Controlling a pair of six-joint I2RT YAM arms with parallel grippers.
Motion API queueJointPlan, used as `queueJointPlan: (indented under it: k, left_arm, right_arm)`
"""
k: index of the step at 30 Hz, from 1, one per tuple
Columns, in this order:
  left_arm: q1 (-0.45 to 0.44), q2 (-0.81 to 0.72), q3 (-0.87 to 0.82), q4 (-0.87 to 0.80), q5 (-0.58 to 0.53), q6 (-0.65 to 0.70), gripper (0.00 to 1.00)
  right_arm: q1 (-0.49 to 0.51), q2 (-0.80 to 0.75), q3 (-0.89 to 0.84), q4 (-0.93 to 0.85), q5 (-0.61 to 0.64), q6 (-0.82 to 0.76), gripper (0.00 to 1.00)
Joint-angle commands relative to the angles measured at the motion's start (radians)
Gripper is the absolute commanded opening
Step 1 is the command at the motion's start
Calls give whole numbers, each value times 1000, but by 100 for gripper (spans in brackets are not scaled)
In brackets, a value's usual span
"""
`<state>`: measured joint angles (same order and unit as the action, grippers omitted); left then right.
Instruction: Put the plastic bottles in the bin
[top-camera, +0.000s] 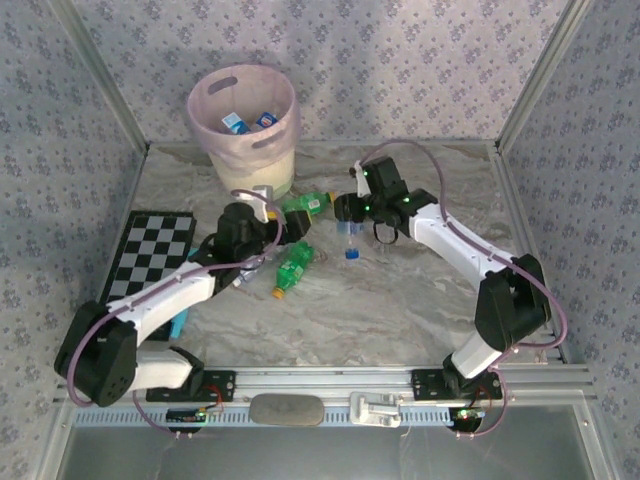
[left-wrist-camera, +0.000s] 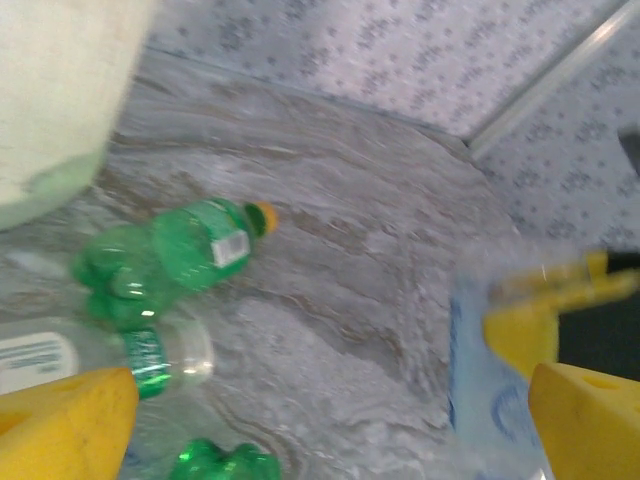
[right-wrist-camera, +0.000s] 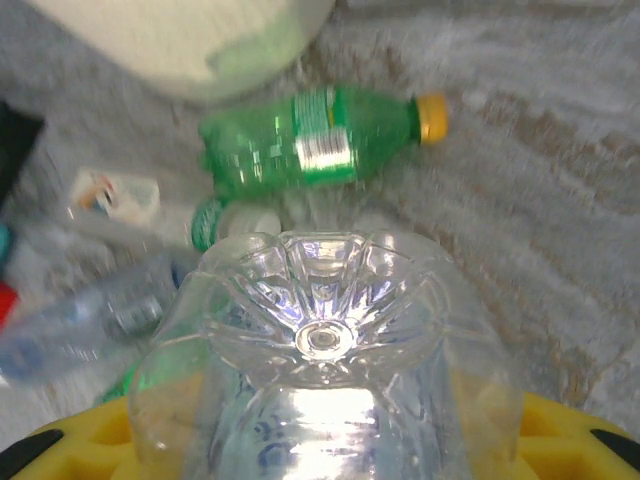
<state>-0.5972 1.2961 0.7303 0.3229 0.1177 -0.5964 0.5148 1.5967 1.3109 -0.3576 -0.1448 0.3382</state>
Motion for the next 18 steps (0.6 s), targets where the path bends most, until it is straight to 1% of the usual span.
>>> queueJointPlan:
  k: [1, 4, 8, 12, 18]
  left_arm:
    - [-36, 39, 36, 105, 93, 1, 100]
    - [-73, 81, 48, 146, 137, 7, 100]
    - [-103, 138, 82, 169, 200, 23, 100]
    - [-107, 177, 115, 166, 209, 40, 100]
    - [-108, 236, 153, 169, 194, 65, 100]
  right_arm:
    - [-11, -7, 42, 100, -29, 89, 44]
    - [-26, -12, 31, 141, -70, 124, 45]
    - [-50, -18, 8, 209, -168, 188, 45]
    - [-51, -20, 5, 216, -217, 204, 44]
    - [-43, -23, -8, 206, -267, 205, 43]
